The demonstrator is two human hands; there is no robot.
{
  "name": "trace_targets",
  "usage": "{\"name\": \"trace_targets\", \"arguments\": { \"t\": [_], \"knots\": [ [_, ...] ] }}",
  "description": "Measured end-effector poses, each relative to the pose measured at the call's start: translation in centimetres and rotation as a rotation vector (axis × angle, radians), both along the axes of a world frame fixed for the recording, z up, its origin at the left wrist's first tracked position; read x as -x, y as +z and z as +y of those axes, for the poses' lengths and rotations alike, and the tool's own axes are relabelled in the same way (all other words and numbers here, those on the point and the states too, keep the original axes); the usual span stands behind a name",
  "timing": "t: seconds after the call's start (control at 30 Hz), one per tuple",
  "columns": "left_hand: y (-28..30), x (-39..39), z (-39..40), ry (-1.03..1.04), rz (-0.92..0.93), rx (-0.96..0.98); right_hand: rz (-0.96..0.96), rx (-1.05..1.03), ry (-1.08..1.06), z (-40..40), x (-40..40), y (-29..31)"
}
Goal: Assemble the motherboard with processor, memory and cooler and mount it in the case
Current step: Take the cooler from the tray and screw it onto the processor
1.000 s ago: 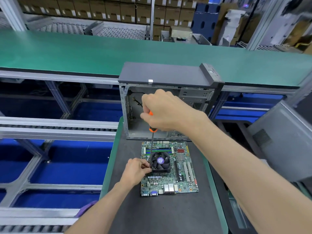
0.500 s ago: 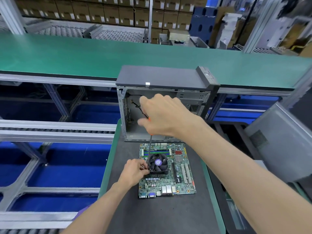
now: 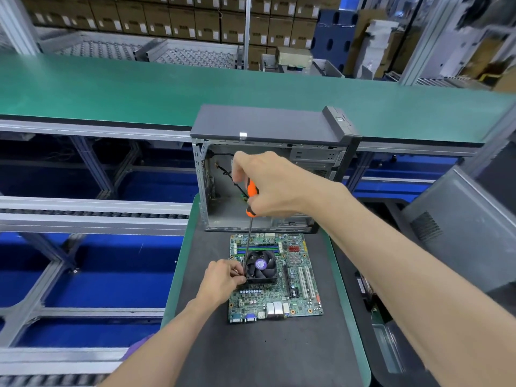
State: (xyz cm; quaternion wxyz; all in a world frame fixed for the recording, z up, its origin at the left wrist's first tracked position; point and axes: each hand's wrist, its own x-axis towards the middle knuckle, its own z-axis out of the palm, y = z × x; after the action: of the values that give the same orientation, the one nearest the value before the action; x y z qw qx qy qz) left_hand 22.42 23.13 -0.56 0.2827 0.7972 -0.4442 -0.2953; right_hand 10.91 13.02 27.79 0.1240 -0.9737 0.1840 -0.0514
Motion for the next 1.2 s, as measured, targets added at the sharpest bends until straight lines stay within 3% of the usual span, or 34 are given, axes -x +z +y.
{"name": "trace_targets", "arguments": {
  "t": [0.2,0.37,0.53,0.7,0.87,0.9,1.03,1.2],
  "knots": [
    [-0.2,-0.1,0.0,0.024,0.021,0.012,-0.010,0.369,-0.148,0.7,-0.6,-0.8],
    [-0.4,-0.1,0.0,0.029,0.035,0.014,-0.008,0.044,0.018,0.6,-0.5,0.0],
    [-0.5,-0.2,0.0,0.025,0.041,0.014,-0.033,0.407,-0.111,0.9,-0.9,-0.8],
    [-0.7,-0.3,0.2,0.020,0.033,0.025,-0.005,0.027,0.032,0.6,-0.7,0.0],
    [-1.0,-0.2,0.1,0.030,0.017,0.037,-0.033,0.433,-0.121,1.1,-0.9,-0.9],
    [-0.9,-0.2,0.1,0.029,0.017,0.036,-0.031,0.418,-0.102,1.1,-0.8,-0.8],
    [-1.0,-0.2,0.1,0.022,0.011,0.025,0.001,0.006,0.015,0.6,-0.5,0.2],
    [-1.3,-0.3,0.2,0.009,-0.003,0.024,-0.056,0.372,-0.120,0.6,-1.0,-1.1]
  ]
}}
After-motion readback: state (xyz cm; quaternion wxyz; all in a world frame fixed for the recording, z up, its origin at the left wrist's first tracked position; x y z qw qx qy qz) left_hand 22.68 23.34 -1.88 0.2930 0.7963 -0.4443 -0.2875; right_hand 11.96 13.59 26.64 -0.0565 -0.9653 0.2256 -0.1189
